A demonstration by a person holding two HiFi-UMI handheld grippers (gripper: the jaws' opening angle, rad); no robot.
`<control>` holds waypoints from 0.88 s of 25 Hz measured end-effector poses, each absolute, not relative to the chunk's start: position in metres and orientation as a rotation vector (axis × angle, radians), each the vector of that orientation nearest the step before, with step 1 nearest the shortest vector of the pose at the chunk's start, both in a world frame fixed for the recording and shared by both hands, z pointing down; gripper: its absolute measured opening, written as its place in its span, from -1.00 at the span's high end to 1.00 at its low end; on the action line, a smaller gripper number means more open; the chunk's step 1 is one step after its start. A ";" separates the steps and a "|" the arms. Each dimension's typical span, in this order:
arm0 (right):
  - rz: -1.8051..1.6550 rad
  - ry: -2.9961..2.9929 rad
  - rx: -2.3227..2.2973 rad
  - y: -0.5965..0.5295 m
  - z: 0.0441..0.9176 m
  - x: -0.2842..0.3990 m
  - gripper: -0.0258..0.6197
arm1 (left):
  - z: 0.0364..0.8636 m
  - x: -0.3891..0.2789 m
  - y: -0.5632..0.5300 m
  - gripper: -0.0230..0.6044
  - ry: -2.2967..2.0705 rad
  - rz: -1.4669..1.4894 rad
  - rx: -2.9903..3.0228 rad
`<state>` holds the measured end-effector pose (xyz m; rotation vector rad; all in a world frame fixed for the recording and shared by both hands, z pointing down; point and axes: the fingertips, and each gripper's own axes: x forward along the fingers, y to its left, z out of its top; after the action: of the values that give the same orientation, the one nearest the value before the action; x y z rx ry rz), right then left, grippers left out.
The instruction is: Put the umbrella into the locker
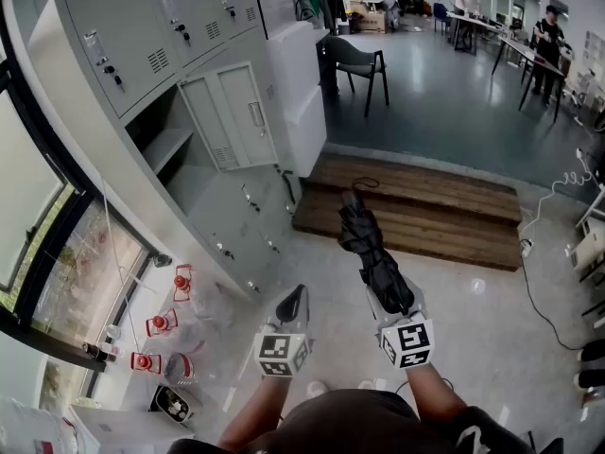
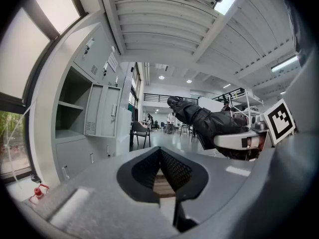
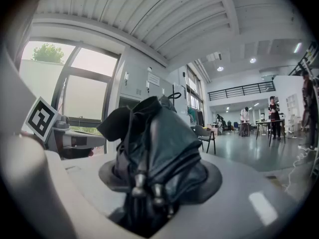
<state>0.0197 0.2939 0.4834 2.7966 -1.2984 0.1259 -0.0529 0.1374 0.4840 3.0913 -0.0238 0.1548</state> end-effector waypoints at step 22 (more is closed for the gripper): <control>0.038 -1.442 2.768 0.247 0.458 -0.005 0.22 | 0.482 -0.075 0.103 0.91 -0.074 0.131 3.086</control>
<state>-0.0047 0.2470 0.4582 2.7677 -1.4417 0.0376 -0.0752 0.1035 0.4820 3.0865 -0.0738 0.1306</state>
